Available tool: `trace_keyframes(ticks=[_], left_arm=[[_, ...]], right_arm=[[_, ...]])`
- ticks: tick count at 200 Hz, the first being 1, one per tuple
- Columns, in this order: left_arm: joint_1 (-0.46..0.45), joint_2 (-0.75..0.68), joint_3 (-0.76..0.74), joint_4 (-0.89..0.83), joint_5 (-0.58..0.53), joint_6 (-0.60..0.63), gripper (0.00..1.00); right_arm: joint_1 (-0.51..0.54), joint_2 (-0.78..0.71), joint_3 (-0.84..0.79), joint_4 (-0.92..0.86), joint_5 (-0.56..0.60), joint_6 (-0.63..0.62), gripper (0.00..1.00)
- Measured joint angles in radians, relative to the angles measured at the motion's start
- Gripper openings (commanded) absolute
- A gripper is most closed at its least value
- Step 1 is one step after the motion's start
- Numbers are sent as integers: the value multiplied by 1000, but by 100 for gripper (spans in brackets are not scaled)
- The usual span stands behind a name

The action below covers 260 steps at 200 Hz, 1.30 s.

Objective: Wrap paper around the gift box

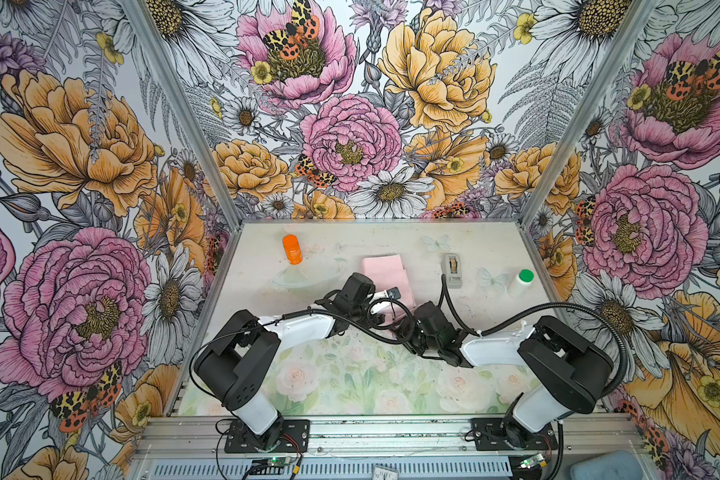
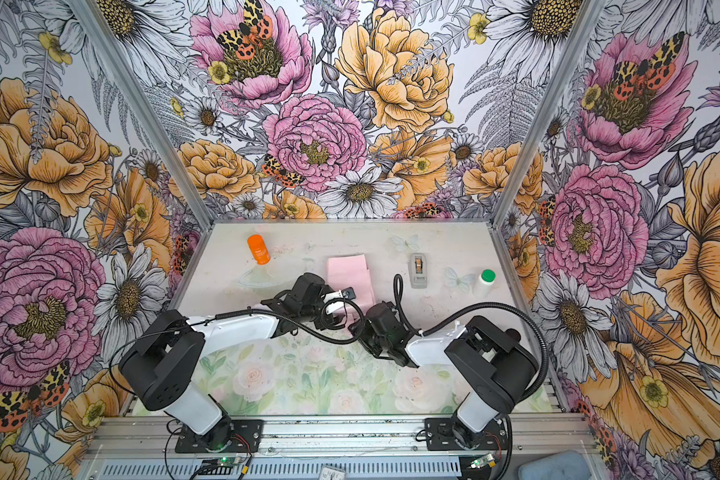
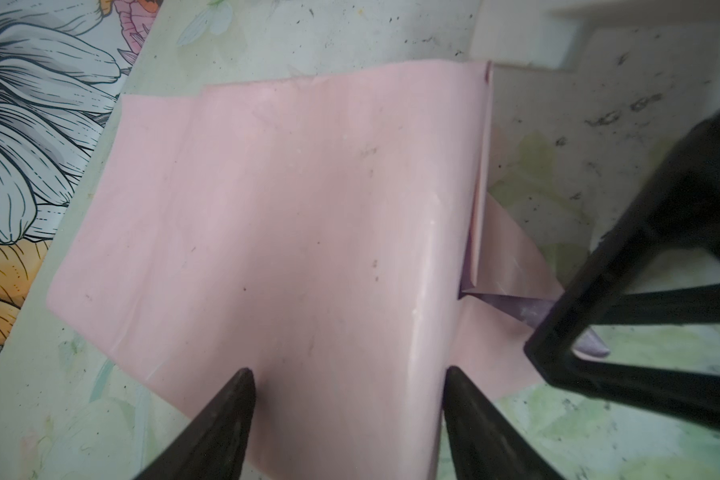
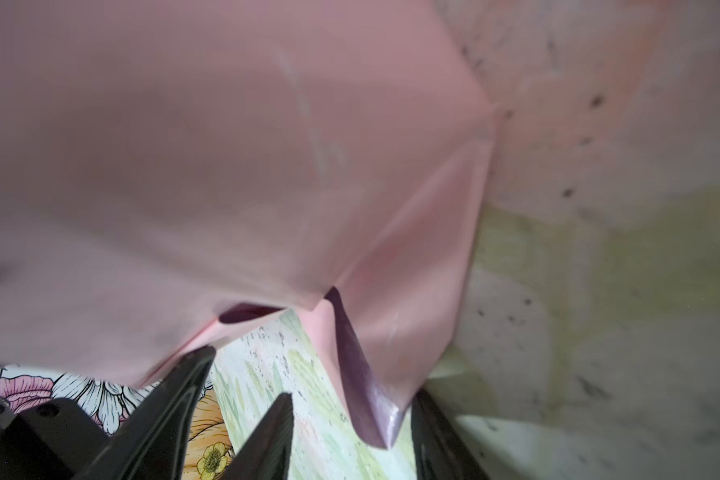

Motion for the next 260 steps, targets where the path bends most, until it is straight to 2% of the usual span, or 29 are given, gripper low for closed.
trace_keyframes(ticks=[99, 172, 196, 199, 201, 260], left_arm=[[5, -12, 0, -16, 12, -3, 72], [5, -13, 0, -19, 25, -4, 73], [5, -19, -6, -5, 35, -23, 85], [5, -23, -10, -2, 35, -22, 96], [5, -26, -13, 3, 36, -24, 98], [6, -154, -175, 209, 39, -102, 99]], right_arm=[[-50, -2, -6, 116, 23, -89, 47], [-72, -30, -22, 121, 27, -103, 24], [-75, -30, -27, 125, 27, -99, 18], [-75, -30, -27, 125, 27, -100, 17], [-75, -30, -27, 125, 27, -99, 17], [-86, -30, -33, 127, 27, -99, 12]])
